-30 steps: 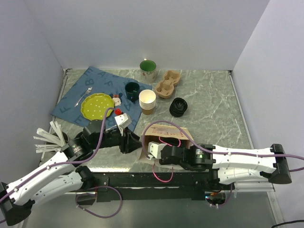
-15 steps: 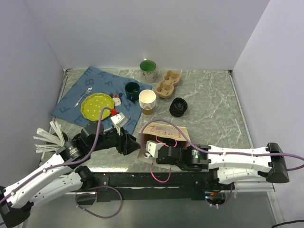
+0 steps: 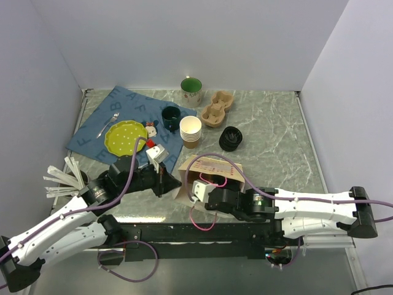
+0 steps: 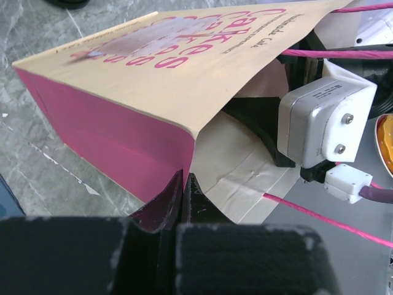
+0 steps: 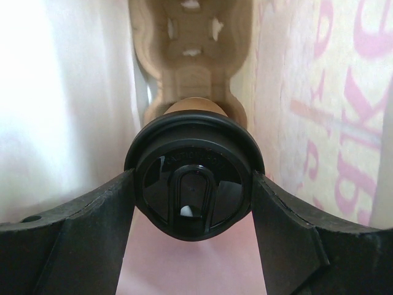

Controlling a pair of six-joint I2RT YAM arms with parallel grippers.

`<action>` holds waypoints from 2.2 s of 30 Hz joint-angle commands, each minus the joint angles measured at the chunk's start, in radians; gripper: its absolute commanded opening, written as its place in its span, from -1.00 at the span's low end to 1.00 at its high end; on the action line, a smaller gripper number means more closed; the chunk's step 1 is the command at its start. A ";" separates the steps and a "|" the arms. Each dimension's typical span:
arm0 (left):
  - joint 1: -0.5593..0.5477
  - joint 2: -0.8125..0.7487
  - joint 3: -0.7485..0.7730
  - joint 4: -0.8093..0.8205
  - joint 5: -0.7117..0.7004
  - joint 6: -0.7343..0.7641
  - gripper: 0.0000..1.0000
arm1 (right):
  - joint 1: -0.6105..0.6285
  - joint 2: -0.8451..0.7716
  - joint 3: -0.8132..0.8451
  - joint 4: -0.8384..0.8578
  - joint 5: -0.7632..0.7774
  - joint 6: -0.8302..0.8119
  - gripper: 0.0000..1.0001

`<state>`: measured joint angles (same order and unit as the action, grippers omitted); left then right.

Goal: Pack the takeout coffee

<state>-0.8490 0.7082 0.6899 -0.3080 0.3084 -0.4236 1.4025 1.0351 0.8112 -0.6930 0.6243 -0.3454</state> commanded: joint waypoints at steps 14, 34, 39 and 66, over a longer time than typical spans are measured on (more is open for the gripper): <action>-0.015 -0.093 -0.095 0.152 0.026 0.049 -0.98 | -0.063 0.032 -0.014 0.067 0.097 -0.101 -0.09; -0.015 -0.104 -0.110 0.141 0.037 0.055 -0.98 | -0.079 0.062 -0.020 0.354 0.192 -0.285 -0.09; -0.013 -0.082 -0.101 0.138 0.040 0.040 -0.98 | -0.076 0.036 -0.026 0.348 0.140 -0.308 -0.09; -0.015 -0.093 -0.128 0.170 0.000 0.008 -0.98 | -0.080 -0.001 -0.060 0.262 0.031 -0.234 -0.11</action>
<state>-0.8589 0.6312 0.5758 -0.1905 0.3336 -0.4137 1.3296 1.0679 0.7254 -0.3882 0.6285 -0.6216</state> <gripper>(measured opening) 0.021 0.757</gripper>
